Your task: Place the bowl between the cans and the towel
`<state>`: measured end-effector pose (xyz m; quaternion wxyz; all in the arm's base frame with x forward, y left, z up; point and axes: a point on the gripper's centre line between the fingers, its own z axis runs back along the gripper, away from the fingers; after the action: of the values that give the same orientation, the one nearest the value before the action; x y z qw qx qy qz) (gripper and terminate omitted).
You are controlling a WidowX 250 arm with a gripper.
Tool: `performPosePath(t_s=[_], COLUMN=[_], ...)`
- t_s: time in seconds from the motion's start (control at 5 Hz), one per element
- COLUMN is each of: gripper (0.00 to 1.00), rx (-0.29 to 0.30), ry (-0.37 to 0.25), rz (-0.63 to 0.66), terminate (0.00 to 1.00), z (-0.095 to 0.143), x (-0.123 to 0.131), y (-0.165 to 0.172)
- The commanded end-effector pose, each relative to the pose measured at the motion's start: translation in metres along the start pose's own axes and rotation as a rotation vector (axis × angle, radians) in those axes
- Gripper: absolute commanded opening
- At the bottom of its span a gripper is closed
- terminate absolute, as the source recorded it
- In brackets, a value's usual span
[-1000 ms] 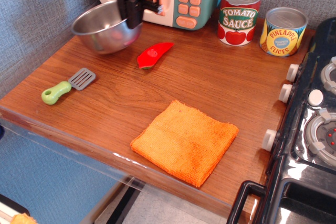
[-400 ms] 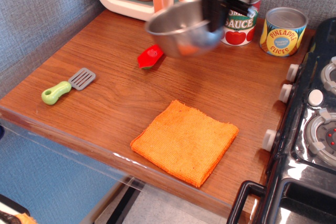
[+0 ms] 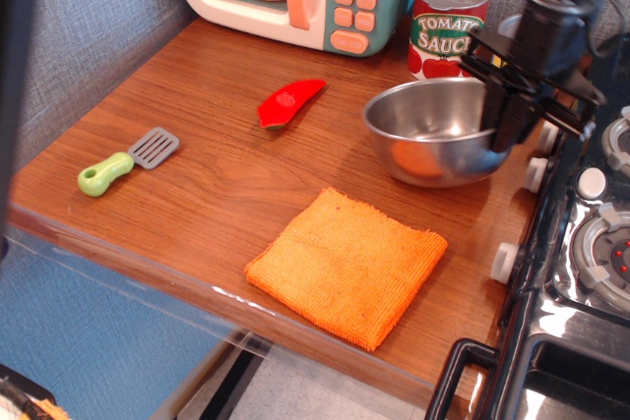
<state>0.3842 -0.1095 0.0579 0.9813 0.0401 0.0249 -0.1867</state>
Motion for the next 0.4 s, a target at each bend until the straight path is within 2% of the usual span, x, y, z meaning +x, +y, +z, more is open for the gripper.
performPosePath(t_s=[0.0, 0.2], gripper=[0.00, 1.00], rx=[-0.041, -0.054], ry=[-0.018, -0.023], rz=[0.097, 0.116], terminate=[0.00, 0.00], z=[-0.0052, -0.0027], x=[-0.0044, -0.0087], y=[0.0225, 0.0242])
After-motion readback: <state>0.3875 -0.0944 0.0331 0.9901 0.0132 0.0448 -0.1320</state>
